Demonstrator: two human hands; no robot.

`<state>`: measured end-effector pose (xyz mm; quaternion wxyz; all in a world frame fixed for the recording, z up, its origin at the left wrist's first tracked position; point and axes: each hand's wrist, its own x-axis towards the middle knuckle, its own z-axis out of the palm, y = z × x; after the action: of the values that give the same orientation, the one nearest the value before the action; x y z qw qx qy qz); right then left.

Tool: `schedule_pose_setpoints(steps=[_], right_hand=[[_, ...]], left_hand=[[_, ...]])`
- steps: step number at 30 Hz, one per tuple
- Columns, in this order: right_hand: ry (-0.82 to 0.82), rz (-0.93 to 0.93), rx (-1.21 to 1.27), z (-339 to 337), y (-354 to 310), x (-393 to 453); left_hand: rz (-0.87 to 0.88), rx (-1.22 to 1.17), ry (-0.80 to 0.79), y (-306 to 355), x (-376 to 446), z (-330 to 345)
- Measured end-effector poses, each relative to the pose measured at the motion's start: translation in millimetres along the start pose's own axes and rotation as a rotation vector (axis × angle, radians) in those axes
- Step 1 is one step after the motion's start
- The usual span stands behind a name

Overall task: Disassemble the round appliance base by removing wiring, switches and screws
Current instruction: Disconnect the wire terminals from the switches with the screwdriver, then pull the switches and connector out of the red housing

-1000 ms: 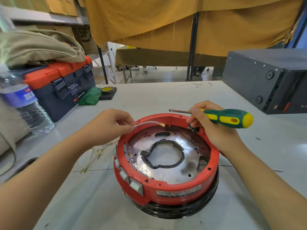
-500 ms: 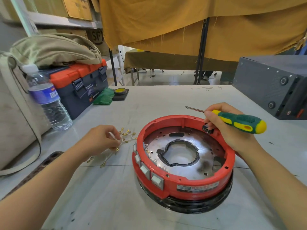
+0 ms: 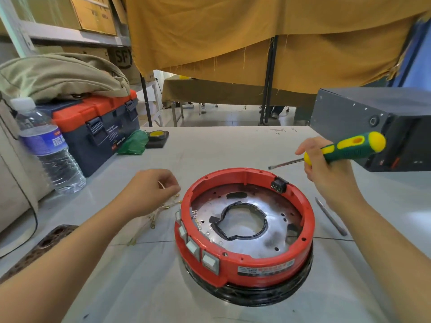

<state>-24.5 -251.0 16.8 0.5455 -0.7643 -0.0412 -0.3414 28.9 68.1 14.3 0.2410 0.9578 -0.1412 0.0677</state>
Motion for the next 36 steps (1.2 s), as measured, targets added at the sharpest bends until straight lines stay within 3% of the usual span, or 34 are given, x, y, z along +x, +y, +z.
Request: schedule_pose_setpoints(steps=[3,5,8,11,14,18,20,23,27,36], right_hand=[[-0.07,-0.022,-0.073,-17.0,1.2,1.5],[-0.218,-0.029,-0.101,-31.4,4.7,-2.6],[-0.359,0.109,-0.037,-50.0,12.7,-9.4],[-0.38,0.412,0.239,-60.3,16.7,-11.9],[-0.392,0.456,0.21,-68.8,23.6,-14.8],[-0.245,0.542,0.319,-68.9,26.5,-17.1],[-0.211,0.558,0.185,-66.4,27.2,-17.6],[-0.329,0.554,-0.139,-60.9,32.1,-21.6],[-0.385,0.388,-0.627,-53.0,36.1,-29.9],[-0.412,0.283,-0.985,-36.0,33.9,-40.0]], left_hand=[[0.205,-0.083,0.016,31.2,6.0,6.7],[0.298,-0.09,-0.021,49.8,10.2,15.2],[0.375,-0.07,-0.08,72.0,16.4,27.9],[0.412,0.005,-0.121,86.3,22.7,39.4],[0.395,0.161,-0.136,95.3,28.6,49.5],[0.368,0.23,-0.226,99.6,33.6,57.6],[0.36,0.231,-0.234,98.0,34.8,59.1],[0.364,0.269,-0.209,94.5,36.3,58.8],[0.37,0.283,-0.213,93.2,37.4,58.9],[0.351,0.298,-0.22,90.7,31.9,57.0]])
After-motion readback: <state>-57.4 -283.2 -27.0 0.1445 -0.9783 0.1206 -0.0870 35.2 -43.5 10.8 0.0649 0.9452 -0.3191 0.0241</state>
